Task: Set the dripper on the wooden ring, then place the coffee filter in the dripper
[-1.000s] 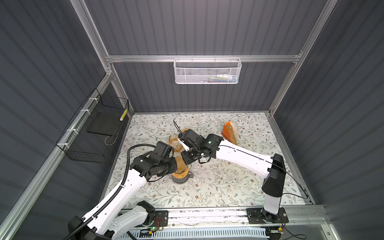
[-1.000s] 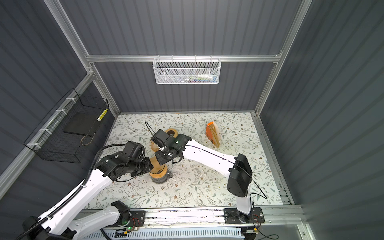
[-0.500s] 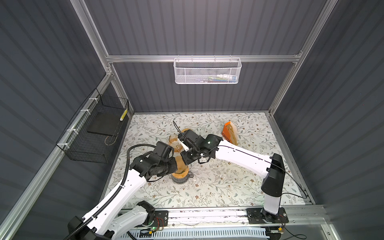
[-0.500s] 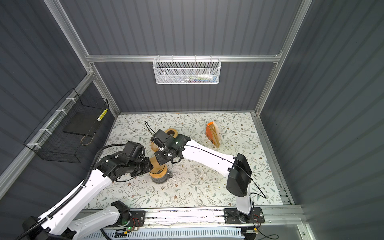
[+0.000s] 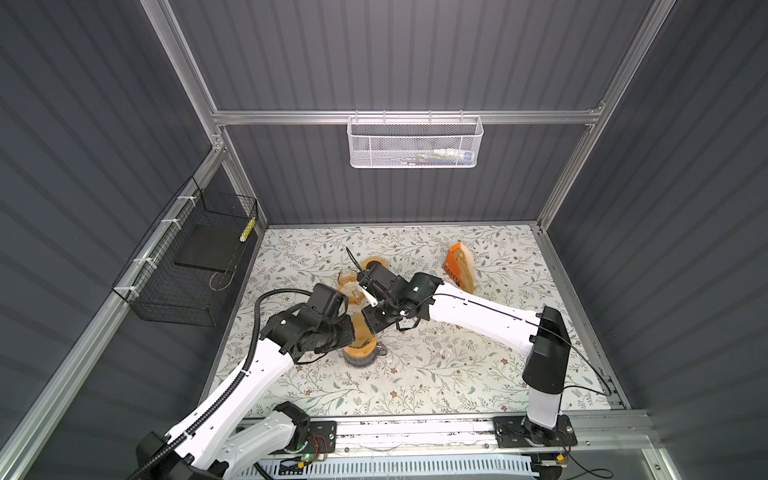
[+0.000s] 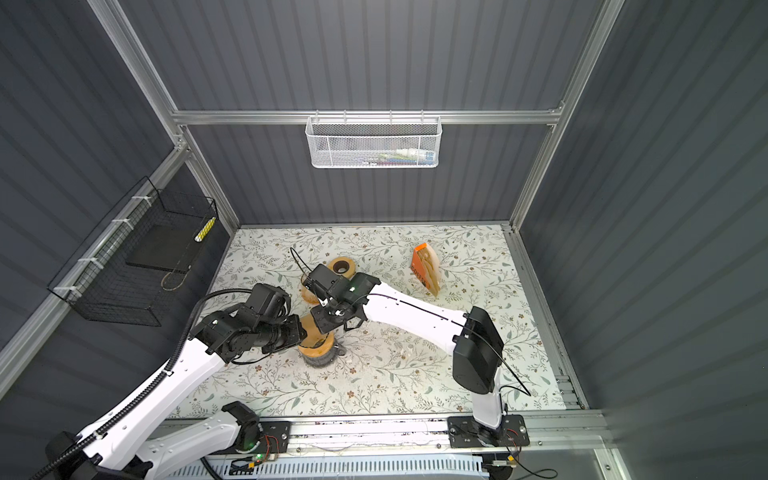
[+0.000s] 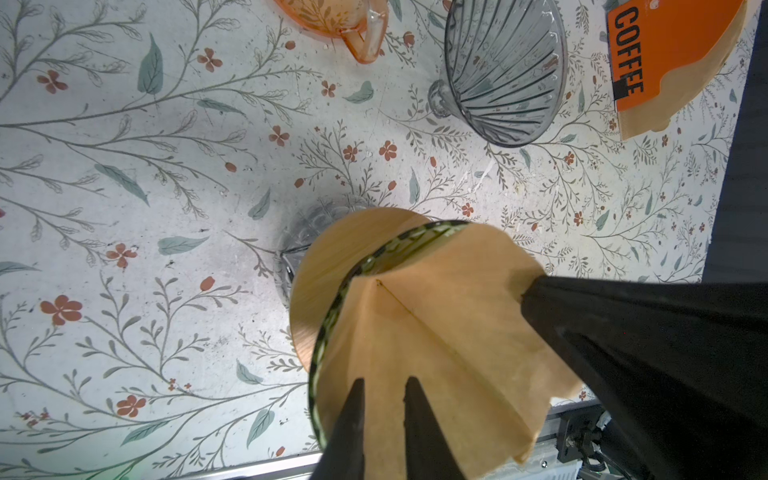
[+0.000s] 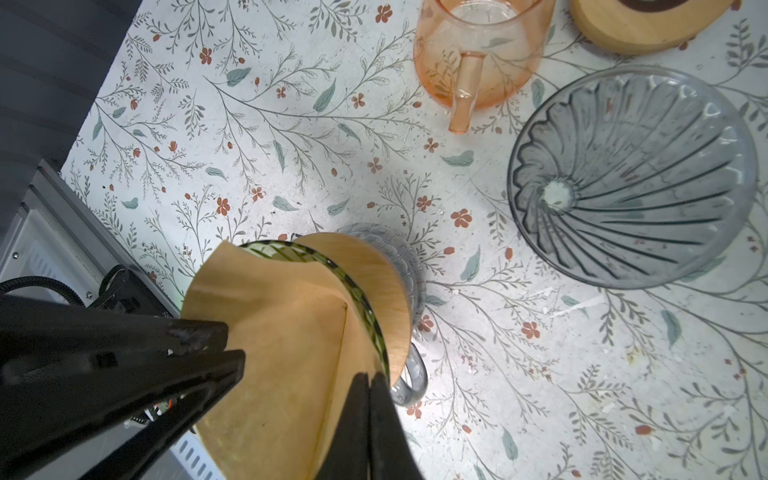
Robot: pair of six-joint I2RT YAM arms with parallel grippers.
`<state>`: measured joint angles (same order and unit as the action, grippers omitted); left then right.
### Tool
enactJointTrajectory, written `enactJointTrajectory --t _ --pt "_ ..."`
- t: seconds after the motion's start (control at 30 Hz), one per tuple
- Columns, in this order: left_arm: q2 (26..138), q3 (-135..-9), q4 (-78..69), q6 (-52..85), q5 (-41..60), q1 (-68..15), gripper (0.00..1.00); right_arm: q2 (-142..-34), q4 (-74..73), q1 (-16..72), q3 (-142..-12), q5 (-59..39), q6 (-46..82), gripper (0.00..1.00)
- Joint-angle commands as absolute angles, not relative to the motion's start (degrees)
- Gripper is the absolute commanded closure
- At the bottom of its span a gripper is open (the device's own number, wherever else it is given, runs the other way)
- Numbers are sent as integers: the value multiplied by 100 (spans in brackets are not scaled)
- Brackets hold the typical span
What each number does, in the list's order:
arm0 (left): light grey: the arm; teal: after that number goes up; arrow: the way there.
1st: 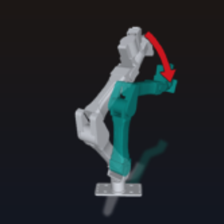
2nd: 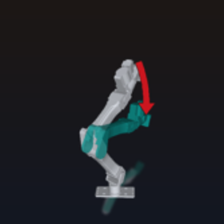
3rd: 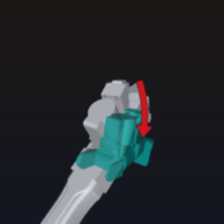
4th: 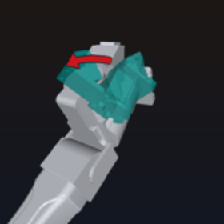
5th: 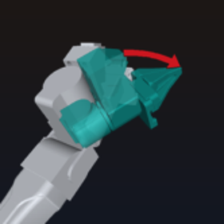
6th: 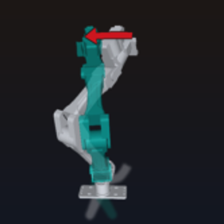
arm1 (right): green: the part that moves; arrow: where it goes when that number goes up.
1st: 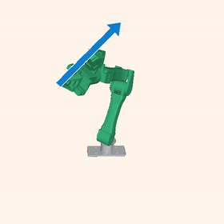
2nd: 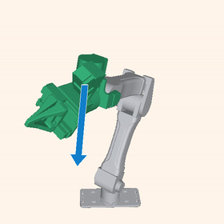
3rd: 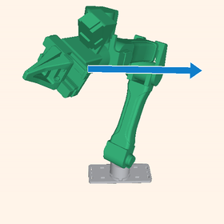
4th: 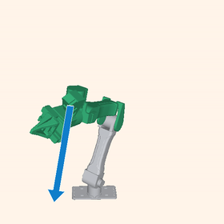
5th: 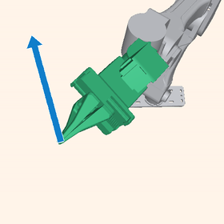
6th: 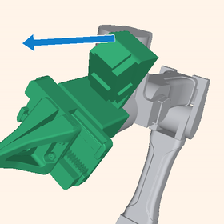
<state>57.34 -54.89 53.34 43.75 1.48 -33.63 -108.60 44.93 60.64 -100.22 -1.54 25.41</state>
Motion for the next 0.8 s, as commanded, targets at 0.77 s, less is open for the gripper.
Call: enactJointTrajectory --t 0.77 --pt "5780 -5361 5397 4430 65 -3384 80 -10898 4481 6082 -9822 -79 2566 93"
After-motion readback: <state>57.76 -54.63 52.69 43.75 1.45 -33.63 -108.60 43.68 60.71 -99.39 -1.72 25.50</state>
